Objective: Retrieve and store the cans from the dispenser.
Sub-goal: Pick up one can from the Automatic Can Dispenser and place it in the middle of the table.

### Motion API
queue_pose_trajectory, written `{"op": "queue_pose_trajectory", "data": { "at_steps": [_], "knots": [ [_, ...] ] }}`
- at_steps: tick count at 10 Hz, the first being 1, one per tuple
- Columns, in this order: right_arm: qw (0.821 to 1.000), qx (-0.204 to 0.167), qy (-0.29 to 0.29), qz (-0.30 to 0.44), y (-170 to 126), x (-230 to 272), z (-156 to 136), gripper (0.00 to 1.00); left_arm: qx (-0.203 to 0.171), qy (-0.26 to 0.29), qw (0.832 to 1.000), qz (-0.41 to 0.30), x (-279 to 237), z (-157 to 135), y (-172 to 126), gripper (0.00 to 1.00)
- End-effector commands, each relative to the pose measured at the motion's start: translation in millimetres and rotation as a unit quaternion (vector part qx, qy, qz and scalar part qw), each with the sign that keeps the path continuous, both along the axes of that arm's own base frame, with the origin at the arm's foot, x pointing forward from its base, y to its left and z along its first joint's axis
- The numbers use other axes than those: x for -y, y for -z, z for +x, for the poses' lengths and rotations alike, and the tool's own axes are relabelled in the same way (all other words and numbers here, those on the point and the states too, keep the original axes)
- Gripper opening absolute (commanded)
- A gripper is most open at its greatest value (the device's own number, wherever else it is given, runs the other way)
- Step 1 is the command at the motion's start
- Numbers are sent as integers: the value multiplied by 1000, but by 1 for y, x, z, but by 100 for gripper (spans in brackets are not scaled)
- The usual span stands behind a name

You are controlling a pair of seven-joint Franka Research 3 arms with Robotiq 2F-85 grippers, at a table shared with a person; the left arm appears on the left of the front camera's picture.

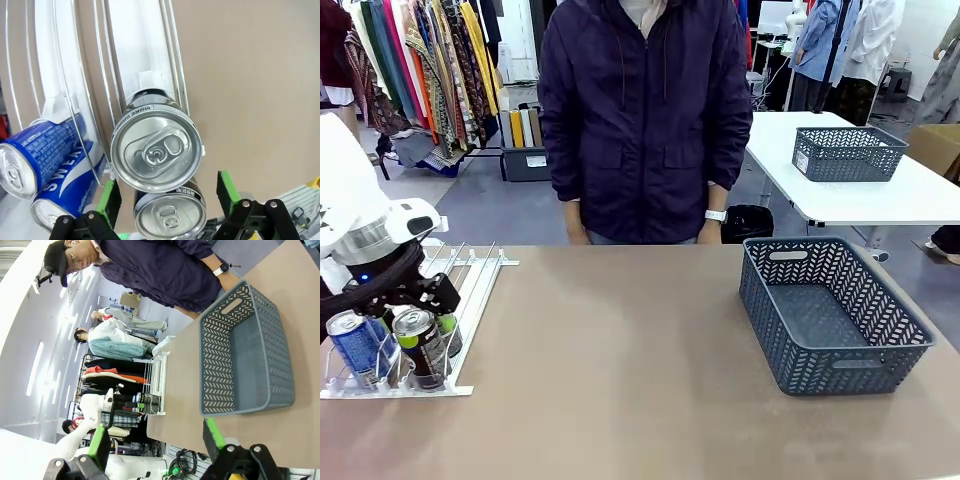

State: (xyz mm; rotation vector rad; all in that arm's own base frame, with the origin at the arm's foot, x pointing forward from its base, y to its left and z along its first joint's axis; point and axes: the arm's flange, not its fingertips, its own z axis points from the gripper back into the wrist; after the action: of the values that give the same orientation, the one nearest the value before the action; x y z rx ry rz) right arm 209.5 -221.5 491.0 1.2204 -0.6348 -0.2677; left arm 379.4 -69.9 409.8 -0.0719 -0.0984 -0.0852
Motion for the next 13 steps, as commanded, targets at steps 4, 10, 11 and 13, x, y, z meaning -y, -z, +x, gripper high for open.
{"op": "queue_pose_trajectory", "data": {
  "at_steps": [4, 10, 11, 13],
  "knots": [
    [1000, 17, -2, 1, -2, 2, 1, 100, -12, 2, 1000, 25, 1, -30, 24, 100],
    [1000, 17, -2, 1, -2, 2, 1, 100, -6, 10, 999, 36, 4, -26, 25, 0],
    [1000, 17, -2, 1, -2, 2, 1, 100, -5, 10, 999, 35, 3, -26, 25, 0],
    [1000, 17, -2, 1, -2, 2, 1, 100, -1, 12, 999, 34, 2, -31, 10, 0]
  ]
}}
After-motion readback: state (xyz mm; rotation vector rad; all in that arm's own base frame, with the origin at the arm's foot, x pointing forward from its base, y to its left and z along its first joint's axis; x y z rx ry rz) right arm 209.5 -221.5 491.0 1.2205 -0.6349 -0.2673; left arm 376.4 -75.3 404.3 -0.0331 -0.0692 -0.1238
